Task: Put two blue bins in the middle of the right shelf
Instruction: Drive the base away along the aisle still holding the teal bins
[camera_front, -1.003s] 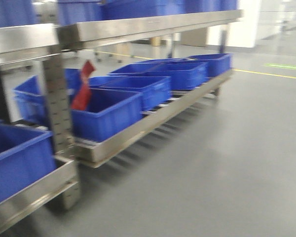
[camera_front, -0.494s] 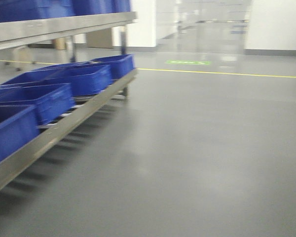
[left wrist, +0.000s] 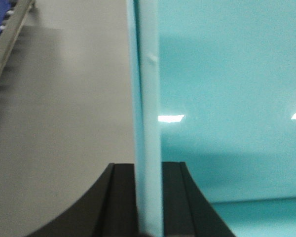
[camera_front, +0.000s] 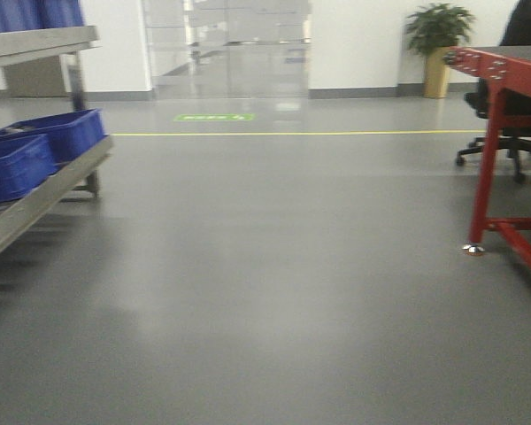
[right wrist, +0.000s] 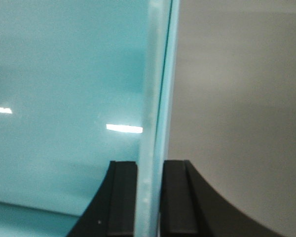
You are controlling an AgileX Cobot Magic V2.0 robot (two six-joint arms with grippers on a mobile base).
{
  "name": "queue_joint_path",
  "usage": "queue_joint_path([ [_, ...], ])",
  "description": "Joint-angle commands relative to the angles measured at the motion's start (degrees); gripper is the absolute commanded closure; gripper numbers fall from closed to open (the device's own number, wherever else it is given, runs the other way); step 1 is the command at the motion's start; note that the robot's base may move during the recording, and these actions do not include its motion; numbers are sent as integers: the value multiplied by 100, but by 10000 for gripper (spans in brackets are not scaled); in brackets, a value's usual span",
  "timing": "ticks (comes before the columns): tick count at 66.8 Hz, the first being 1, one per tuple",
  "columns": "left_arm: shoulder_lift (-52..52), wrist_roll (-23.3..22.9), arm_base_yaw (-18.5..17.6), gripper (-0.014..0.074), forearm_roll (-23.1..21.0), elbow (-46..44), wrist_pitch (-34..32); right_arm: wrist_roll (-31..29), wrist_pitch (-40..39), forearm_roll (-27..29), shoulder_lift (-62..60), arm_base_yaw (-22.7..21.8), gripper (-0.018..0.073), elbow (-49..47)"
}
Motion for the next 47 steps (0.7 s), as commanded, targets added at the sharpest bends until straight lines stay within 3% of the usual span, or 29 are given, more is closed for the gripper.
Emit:
queue_joint_path([
  [1, -39, 66, -18, 707, 50, -80, -476, -120, -696, 271, -134, 52, 722, -130],
  [47, -39, 66, -18, 707, 89, -80, -476, -120, -696, 271, -134, 52, 722, -130],
])
